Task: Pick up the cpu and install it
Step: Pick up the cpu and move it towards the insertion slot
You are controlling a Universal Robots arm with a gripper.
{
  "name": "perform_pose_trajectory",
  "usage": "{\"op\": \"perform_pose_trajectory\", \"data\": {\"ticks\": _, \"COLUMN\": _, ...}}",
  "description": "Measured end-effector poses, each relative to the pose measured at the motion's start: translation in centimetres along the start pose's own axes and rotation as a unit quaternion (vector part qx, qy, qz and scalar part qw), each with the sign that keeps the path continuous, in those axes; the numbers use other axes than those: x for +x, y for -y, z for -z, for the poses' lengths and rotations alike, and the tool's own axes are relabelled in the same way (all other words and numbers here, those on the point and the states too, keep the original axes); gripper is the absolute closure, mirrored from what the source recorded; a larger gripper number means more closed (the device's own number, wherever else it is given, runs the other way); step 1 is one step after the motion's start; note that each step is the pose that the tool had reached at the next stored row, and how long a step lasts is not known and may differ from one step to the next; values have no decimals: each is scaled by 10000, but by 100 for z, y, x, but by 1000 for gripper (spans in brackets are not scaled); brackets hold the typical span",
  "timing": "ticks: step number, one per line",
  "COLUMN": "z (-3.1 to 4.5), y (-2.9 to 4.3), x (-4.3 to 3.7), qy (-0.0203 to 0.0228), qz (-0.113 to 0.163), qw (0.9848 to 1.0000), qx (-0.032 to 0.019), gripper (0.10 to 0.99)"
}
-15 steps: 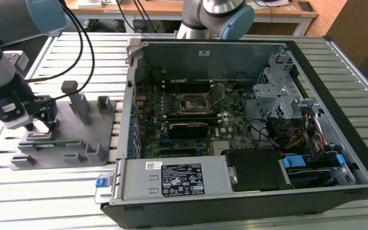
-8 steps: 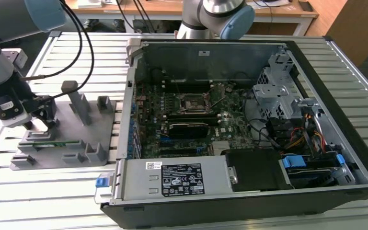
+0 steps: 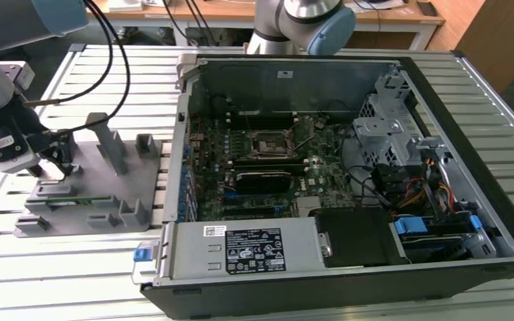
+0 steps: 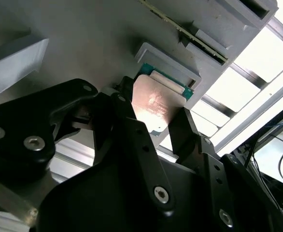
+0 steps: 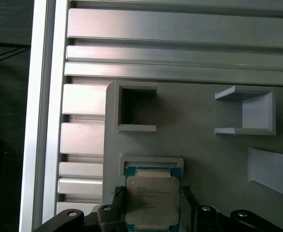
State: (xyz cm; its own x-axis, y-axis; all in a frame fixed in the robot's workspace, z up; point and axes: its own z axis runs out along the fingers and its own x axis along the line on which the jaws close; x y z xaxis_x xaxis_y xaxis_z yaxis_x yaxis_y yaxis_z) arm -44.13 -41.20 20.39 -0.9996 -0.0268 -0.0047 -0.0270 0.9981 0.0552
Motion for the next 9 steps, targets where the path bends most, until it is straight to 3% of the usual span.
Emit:
{"op": "perform_pose_trajectory", "data": {"ticks": 1, "z": 9, "y": -1, "x": 0, "qy": 1, "qz": 0, "qw": 10000, "qx": -26, "gripper": 549}}
{"op": "perform_pose_trajectory", "data": {"ticks": 9, "z": 62, "y": -4, "x": 0, "qy": 1, "qz": 0, "qw": 10000, "qx": -27, "gripper": 549}}
